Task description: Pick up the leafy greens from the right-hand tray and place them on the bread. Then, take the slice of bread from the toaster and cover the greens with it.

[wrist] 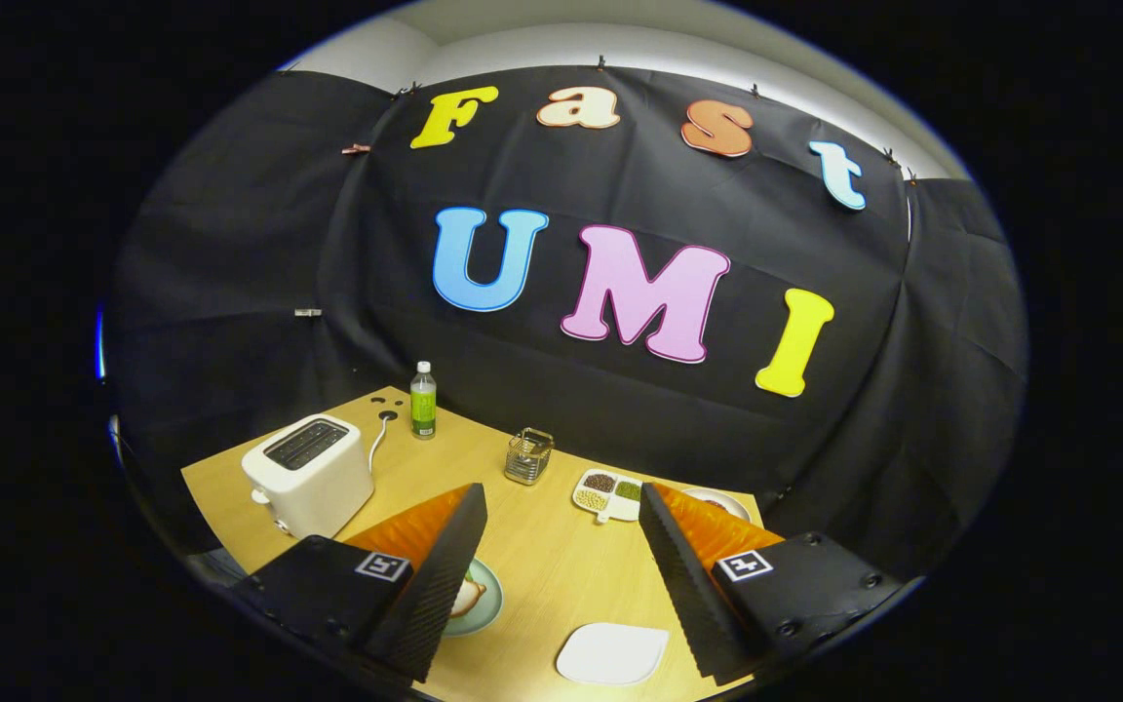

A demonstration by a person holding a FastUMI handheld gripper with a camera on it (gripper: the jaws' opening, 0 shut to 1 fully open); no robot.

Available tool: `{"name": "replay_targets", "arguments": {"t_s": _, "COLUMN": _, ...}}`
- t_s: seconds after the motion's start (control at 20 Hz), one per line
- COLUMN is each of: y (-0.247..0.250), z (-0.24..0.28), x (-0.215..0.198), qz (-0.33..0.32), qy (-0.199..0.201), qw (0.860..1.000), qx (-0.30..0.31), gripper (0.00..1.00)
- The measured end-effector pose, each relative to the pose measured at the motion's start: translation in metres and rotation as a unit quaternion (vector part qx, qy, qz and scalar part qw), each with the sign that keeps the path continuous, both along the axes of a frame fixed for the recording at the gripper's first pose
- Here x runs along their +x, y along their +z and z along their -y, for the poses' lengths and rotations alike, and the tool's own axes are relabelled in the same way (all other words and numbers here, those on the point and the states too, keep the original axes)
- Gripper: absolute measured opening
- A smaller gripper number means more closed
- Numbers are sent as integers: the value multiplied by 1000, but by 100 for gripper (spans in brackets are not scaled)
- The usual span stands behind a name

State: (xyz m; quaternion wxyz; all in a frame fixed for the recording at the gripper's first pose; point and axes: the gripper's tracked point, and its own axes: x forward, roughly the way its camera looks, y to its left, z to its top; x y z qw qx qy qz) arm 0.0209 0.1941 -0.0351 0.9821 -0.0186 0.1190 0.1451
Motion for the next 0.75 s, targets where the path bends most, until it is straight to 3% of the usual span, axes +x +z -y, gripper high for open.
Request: {"name": "replay_targets", "arguments": {"t_s": 0.75, "y": -7, "z": 6, "x": 11, "qz": -16, "qy": -2, "qw": 1000, "qx": 27, "gripper": 98}}
